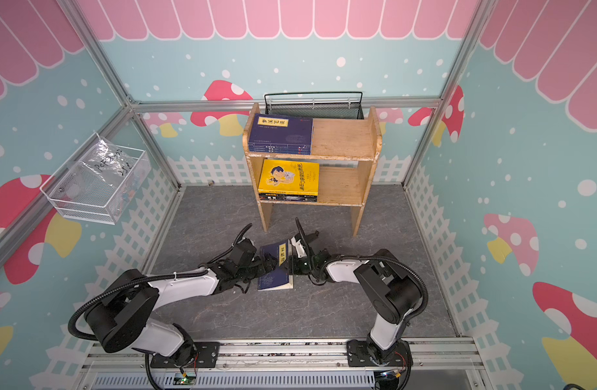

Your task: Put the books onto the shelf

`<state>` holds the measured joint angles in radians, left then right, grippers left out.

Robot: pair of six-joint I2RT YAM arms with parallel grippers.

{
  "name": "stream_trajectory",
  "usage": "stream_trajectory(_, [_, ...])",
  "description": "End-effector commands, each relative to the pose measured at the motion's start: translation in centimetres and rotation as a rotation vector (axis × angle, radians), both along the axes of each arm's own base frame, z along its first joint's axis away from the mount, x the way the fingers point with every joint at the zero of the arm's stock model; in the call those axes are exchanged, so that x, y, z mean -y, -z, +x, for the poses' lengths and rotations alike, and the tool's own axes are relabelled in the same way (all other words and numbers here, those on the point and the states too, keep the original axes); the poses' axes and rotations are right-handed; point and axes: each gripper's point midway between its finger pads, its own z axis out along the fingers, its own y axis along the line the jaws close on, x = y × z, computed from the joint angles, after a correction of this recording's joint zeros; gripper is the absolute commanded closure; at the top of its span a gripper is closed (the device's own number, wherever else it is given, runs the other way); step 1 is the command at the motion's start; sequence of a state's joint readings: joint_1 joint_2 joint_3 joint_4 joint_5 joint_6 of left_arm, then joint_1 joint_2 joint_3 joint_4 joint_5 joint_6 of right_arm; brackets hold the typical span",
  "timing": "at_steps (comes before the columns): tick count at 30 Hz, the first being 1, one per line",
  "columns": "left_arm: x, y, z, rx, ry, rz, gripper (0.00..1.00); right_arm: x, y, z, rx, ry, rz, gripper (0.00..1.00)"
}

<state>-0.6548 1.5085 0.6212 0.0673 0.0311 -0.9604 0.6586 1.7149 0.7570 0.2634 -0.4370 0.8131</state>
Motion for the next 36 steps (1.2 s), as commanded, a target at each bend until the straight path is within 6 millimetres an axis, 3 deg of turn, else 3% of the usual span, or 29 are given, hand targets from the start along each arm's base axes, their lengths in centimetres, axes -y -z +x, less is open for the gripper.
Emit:
stream_trajectory(1, [0.2, 1.2, -0.9, -0.051, -0.001, -0.028, 0.02, -1.5, -1.9, -0.4, 0.013, -0.035, 0.063, 0.62])
stream_trajectory(6, [-0.1, 0.9, -0.8, -0.042, -0.006, -0.026, 0.02, -1.4, -2.9, -0.4, 0.023, -0.020, 0.078, 0.63])
stream_trajectory(9, [-0.1, 0.8, -0.8, -0.039, -0.007, -0.029, 0.02, -1.5, -3.5, -0.5, 0.025, -0.018, 0.097, 0.55])
stream_trajectory(14, [-0.1, 0.8, -0.7, -0.037, -0.008, -0.032, 0.02, -2.3, -5.9, -0.8, 0.055, -0.047, 0.198, 0.52])
stream_trajectory(17, [-0.1, 0.8, -0.6, -0.036, -0.010, -0.035, 0.02, -2.6, -6.2, -1.0, 0.045, -0.051, 0.227, 0.50])
stream_trajectory(23, [-0.2, 0.8, -0.6, -0.036, -0.013, -0.039, 0.02, -2.7, -5.6, -1.4, 0.012, -0.041, 0.271, 0.49])
stream_trajectory(31, [-0.3, 0.7, -0.5, -0.033, -0.020, -0.044, 0.02, -2.0, -3.5, -1.8, -0.082, 0.023, 0.250, 0.54])
stream_trajectory(36, [-0.2, 0.7, -0.4, -0.035, -0.021, -0.051, 0.02, -1.1, -2.3, -2.9, -0.155, 0.067, 0.275, 0.44])
